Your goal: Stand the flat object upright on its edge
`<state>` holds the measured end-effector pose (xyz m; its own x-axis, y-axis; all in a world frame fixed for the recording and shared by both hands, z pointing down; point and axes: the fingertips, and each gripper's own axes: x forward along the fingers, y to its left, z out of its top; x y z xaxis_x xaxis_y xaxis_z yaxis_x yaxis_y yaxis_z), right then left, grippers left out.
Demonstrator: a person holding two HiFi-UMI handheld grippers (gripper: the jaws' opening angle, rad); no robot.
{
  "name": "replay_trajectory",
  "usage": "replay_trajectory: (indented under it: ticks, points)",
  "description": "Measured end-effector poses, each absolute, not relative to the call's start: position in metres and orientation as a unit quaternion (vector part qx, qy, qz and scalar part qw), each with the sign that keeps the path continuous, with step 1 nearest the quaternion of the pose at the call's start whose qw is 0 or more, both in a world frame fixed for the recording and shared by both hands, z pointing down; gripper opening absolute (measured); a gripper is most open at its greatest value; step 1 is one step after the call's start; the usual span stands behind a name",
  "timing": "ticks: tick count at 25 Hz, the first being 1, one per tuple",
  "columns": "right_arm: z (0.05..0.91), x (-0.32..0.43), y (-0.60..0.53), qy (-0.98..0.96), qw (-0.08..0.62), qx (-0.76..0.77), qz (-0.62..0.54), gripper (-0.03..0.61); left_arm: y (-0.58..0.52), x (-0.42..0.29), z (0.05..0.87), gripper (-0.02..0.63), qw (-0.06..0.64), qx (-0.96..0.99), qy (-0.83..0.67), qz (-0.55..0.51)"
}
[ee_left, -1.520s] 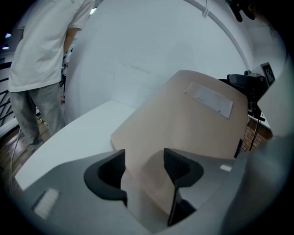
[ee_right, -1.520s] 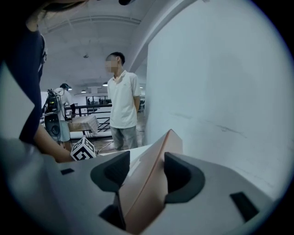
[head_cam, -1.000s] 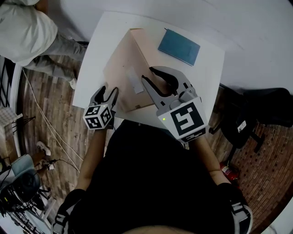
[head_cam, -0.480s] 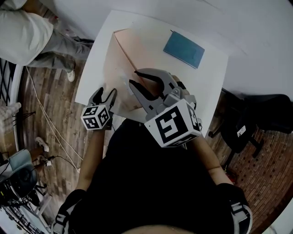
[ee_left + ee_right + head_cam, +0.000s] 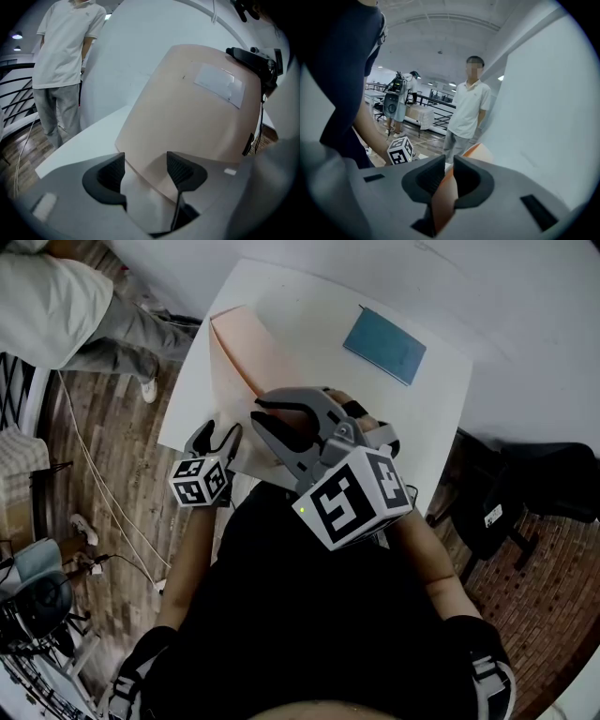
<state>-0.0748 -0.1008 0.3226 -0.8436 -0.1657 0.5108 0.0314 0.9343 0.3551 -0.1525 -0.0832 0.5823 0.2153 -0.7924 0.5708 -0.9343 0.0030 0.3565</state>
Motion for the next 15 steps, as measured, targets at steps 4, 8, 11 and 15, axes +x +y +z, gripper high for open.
replay_trajectory:
  ticks: [4, 8, 11, 15]
  points:
    - [0.322, -0.081, -0.093, -0.94, 0.274, -0.011, -0.204, 0.064, -0.08, -0.155, 0.583, 0.267, 0.344, 0.699, -0.618, 0.108]
    - [0.323, -0.08, -0.091, -0.938, 0.272, -0.027, -0.214, 0.064, -0.077, -0.159, 0.578, 0.304, 0.336, 0.719, -0.598, 0.111]
    - [0.325, -0.081, -0.095, -0.934, 0.276, -0.022, -0.228, 0.063, -0.085, -0.176, 0.553, 0.321, 0.302, 0.759, -0.57, 0.086]
    - [0.327, -0.086, -0.096, -0.939, 0.263, -0.03, -0.217, 0.058, -0.105, -0.184, 0.528, 0.342, 0.216, 0.824, -0.507, 0.133]
